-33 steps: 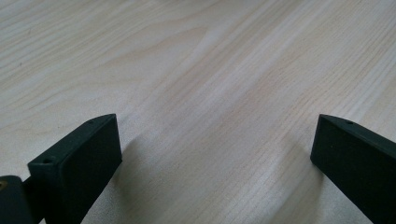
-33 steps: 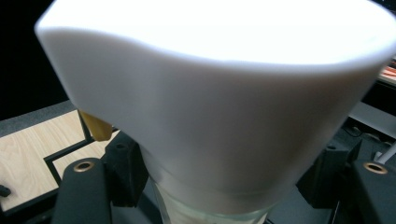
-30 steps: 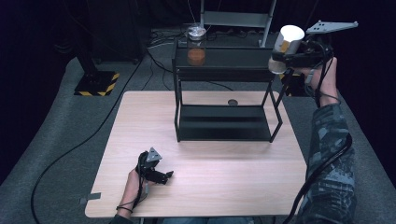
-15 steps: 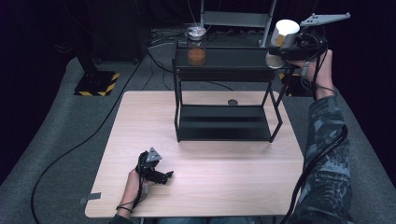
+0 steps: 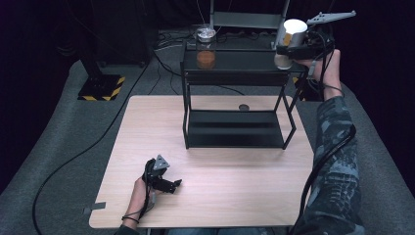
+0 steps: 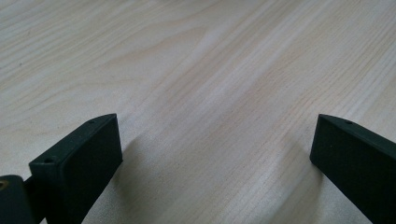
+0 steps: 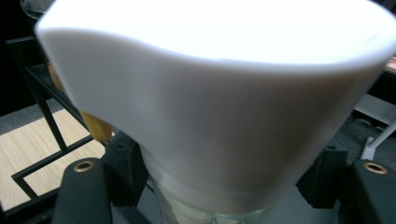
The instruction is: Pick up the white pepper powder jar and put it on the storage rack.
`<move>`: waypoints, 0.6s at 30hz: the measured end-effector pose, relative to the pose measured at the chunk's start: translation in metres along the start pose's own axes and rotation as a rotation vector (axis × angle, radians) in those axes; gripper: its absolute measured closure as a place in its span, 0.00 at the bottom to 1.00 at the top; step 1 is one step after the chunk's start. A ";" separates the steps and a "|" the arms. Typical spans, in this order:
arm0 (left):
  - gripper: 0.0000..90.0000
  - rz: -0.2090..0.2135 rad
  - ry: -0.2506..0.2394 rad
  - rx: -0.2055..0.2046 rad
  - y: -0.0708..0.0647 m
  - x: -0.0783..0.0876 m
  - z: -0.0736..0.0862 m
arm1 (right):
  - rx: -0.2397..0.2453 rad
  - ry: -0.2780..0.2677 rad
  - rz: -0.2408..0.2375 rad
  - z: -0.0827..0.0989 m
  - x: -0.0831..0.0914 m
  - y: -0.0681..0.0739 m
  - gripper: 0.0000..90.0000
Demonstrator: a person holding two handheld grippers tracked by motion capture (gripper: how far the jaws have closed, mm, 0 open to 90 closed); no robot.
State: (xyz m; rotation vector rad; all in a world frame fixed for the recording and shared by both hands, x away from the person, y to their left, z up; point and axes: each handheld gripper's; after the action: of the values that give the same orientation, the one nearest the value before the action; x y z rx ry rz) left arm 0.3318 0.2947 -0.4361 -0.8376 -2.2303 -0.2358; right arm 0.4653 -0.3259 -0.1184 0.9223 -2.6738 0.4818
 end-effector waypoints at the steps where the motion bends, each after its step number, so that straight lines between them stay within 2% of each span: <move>1: 0.02 0.000 0.000 0.000 0.000 0.000 0.000 | -0.002 0.003 -0.001 -0.001 -0.002 -0.001 0.33; 11: 0.02 0.000 0.000 0.000 0.000 0.000 0.000 | -0.006 0.019 -0.003 -0.006 -0.019 -0.002 0.33; 18: 0.02 0.000 0.000 0.000 0.000 0.000 0.000 | -0.025 0.038 -0.006 -0.007 -0.032 -0.002 0.33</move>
State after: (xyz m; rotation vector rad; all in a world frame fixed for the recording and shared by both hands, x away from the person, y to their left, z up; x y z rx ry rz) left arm 0.3318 0.2947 -0.4361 -0.8376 -2.2304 -0.2358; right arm 0.4920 -0.3066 -0.1230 0.9048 -2.6357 0.4585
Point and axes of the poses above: each handheld gripper's, and its own axes: x roughly backward along the jaws, z roughly out of its underside, y roughly to its left, and after that the axes turned 6 degrees about x, right-handed
